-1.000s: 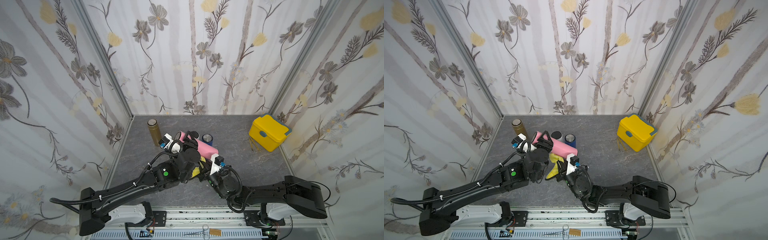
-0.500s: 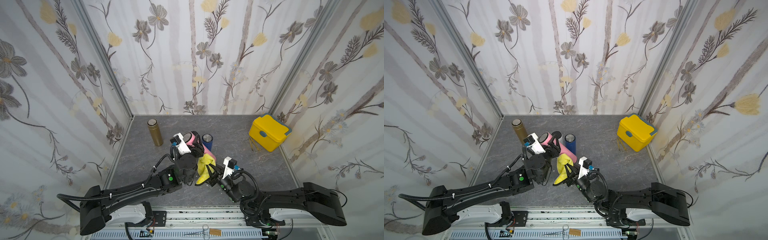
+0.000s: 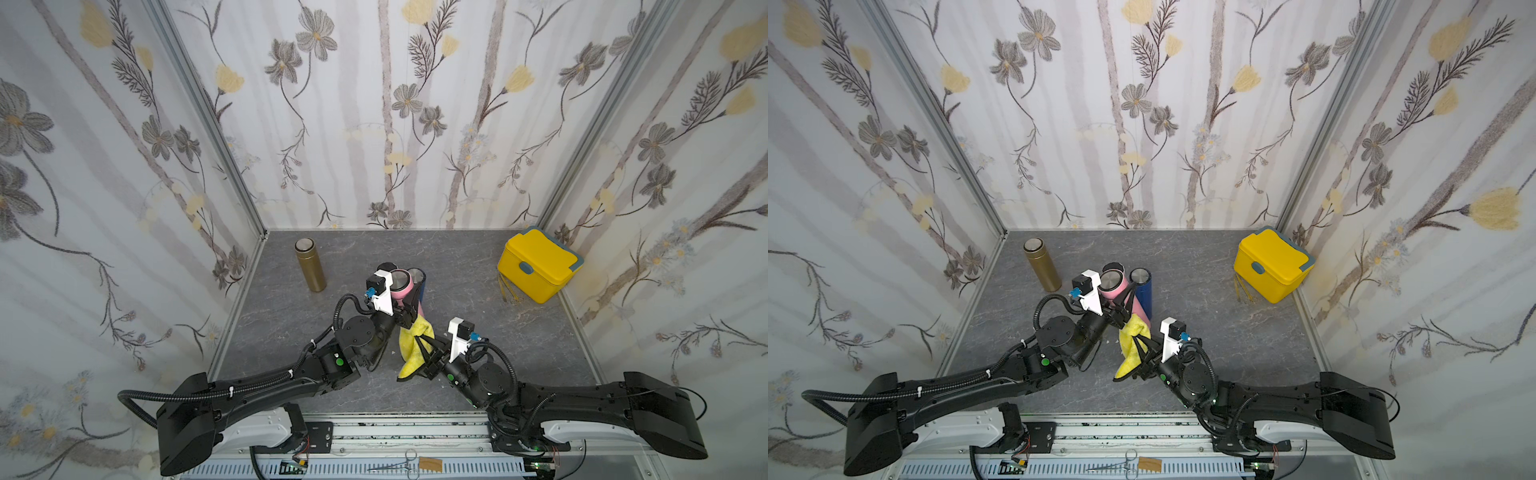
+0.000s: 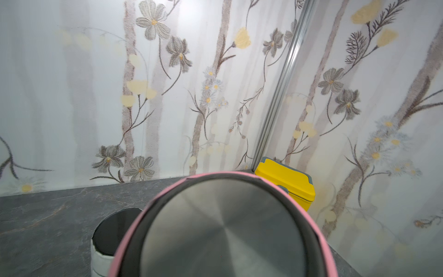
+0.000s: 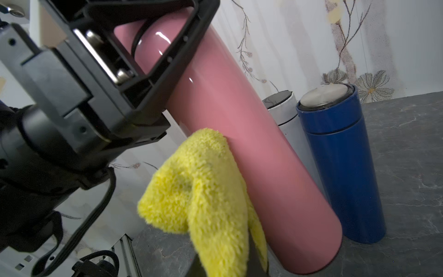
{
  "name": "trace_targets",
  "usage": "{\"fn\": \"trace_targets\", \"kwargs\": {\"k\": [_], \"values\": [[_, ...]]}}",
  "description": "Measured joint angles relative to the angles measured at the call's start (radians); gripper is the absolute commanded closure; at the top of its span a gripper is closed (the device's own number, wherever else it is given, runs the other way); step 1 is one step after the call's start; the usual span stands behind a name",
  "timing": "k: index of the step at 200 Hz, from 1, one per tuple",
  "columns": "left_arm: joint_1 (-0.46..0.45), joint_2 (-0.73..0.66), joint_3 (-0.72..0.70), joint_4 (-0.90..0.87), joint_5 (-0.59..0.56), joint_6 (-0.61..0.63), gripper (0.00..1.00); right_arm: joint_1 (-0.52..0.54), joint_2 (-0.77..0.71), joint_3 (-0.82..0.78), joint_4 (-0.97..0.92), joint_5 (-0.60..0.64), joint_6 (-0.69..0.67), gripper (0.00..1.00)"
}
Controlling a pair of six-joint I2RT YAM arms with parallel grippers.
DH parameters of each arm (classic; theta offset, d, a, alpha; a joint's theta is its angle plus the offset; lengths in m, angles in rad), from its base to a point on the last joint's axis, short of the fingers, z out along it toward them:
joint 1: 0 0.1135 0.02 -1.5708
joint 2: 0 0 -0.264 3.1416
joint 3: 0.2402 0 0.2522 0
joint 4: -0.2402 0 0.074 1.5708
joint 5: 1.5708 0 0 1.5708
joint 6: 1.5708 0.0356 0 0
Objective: Wipe the surface of the thermos
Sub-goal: Wipe the dirt from the surface of the thermos.
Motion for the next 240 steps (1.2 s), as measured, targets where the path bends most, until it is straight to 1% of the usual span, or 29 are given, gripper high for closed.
{"fn": "trace_targets", "kwargs": {"k": [31, 52, 73, 102, 117, 130, 151, 170, 193, 211, 240], "values": [[0.049, -0.015, -0.047, 0.042, 0.137, 0.053, 1.0, 0.0, -0.126, 0.068, -0.082, -0.015, -0.005, 1.0], [0.091, -0.044, -0.072, 0.054, 0.214, 0.053, 1.0, -0.001, -0.166, 0.096, -0.124, -0.028, -0.009, 1.0], [0.128, -0.073, -0.097, 0.08, 0.313, 0.051, 1.0, -0.005, -0.143, 0.079, -0.13, -0.04, -0.005, 1.0], [0.159, -0.096, -0.142, 0.115, 0.469, 0.053, 1.0, -0.018, -0.045, 0.029, -0.127, -0.071, 0.051, 1.0], [0.188, -0.107, -0.154, 0.117, 0.529, 0.053, 1.0, -0.026, -0.032, 0.011, -0.129, -0.09, 0.077, 1.0], [0.214, -0.117, -0.163, 0.125, 0.587, 0.053, 1.0, -0.035, -0.069, 0.004, -0.142, -0.094, 0.089, 1.0], [0.241, -0.128, -0.174, 0.131, 0.647, 0.065, 1.0, -0.04, -0.19, 0.021, -0.172, -0.093, 0.084, 1.0], [0.248, -0.125, -0.177, 0.121, 0.692, 0.124, 1.0, -0.042, -0.28, 0.07, -0.216, -0.099, 0.064, 1.0], [0.248, -0.105, -0.176, 0.078, 0.738, 0.227, 1.0, -0.042, -0.32, 0.147, -0.286, -0.159, 0.046, 1.0], [0.249, -0.101, -0.198, 0.062, 0.767, 0.315, 1.0, -0.04, -0.305, 0.217, -0.344, -0.225, 0.045, 1.0], [0.244, -0.108, -0.254, 0.063, 0.803, 0.427, 1.0, -0.034, -0.204, 0.312, -0.417, -0.316, 0.066, 1.0]]}}
